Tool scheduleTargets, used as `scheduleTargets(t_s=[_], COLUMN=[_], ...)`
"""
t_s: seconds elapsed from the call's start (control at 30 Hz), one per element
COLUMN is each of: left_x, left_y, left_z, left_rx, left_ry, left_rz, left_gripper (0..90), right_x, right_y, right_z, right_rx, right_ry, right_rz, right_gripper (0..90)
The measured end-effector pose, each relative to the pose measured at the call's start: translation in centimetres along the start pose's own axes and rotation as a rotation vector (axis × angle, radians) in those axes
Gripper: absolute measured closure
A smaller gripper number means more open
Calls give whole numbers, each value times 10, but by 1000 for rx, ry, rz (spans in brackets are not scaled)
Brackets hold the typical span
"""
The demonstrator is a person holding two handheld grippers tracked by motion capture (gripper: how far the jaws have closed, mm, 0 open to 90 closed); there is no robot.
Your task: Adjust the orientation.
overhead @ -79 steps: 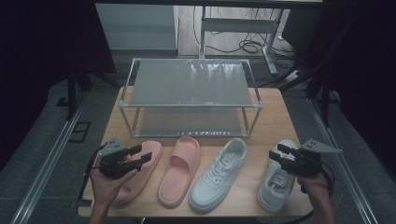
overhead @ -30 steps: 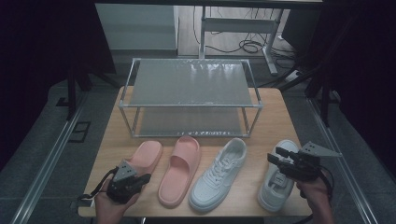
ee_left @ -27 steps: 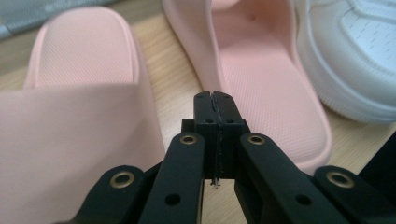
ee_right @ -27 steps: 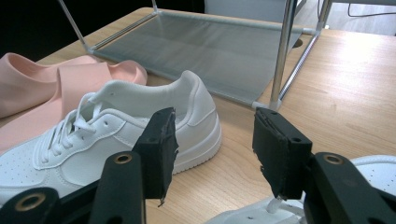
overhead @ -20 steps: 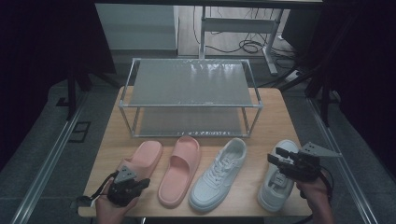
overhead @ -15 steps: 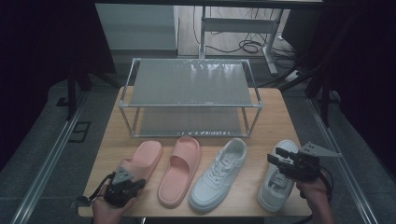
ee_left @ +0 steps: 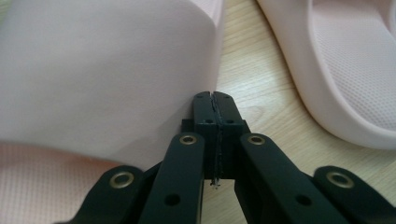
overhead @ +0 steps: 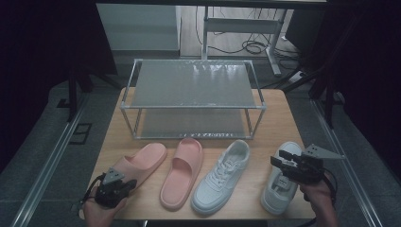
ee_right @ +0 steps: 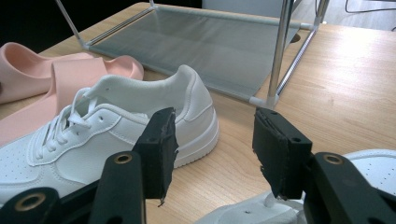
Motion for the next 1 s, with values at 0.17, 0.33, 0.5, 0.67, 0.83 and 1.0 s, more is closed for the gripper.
scheduleTargets(t_s=[0.17,0.33,0.5,0.67,0.83,1.0], left_x=[-3,-4,-5,-4,-4,-6], left_y=[-2,-7,-11,-15,-18,-21], left_z=[14,27,41,50,58,57], left_rx=[-31,-49,-83,-108,-126,-129], left_ry=[-3,-14,-16,-31,-39,-41], left_rz=[-6,-8,-18,-31,-39,-50], left_gripper=[899,899,898,895,894,888], right_x=[0,1,1,1,2,2], right_y=[0,1,1,2,2,2], right_z=[0,0,0,0,0,0], right_rx=[0,1,1,1,3,3], right_ry=[1,1,1,0,0,-1], right_rz=[1,3,3,6,6,7], right_gripper=[495,496,496,496,496,497])
Point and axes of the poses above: each handheld gripper's, and its own axes: x roughly forward along the jaws, y roughly out of its underside, z roughly to its left, the point moved 4 cm from there along x, roughly forward along the jaws, and after that the axes turned 13 degrees about -x, right-handed, at the moved point
